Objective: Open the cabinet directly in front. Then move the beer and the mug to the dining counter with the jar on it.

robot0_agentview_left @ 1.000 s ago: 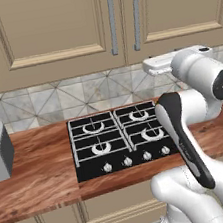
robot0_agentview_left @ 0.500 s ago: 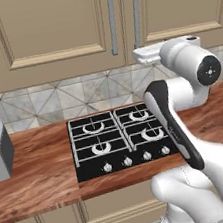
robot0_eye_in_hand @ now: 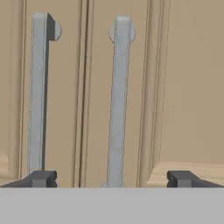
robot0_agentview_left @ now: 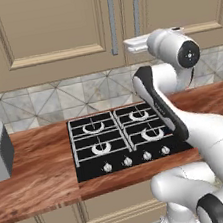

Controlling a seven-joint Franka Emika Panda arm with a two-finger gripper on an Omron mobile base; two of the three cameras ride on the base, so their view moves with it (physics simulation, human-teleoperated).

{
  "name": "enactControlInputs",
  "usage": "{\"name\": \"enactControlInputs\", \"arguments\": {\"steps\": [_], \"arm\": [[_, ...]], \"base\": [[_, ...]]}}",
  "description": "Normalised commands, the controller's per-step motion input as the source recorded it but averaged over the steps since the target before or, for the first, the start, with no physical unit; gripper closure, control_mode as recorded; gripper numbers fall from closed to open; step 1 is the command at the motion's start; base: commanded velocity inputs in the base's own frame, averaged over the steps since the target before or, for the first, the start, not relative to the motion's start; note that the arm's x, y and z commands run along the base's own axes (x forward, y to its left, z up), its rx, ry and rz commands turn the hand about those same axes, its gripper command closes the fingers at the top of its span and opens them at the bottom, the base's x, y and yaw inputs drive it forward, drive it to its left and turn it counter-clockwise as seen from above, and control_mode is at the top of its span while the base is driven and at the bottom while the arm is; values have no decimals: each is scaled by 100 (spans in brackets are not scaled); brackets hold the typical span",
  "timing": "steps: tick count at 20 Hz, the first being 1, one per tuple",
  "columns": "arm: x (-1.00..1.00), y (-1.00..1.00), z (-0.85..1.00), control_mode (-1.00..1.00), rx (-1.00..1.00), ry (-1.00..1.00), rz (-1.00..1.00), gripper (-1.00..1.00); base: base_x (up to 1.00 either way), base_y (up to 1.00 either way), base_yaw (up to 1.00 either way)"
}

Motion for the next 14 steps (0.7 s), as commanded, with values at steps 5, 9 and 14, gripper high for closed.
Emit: {"name": "enactControlInputs", "arguments": {"steps": [5,9,14], "arm": [[72,0,0,-100,0,9,0,-100],[84,0,0,-100,0,11,0,-100],[94,0,0,-100,0,6,0,-100]], "base": [[0,0,0],[0,0,0],[0,0,0]]}}
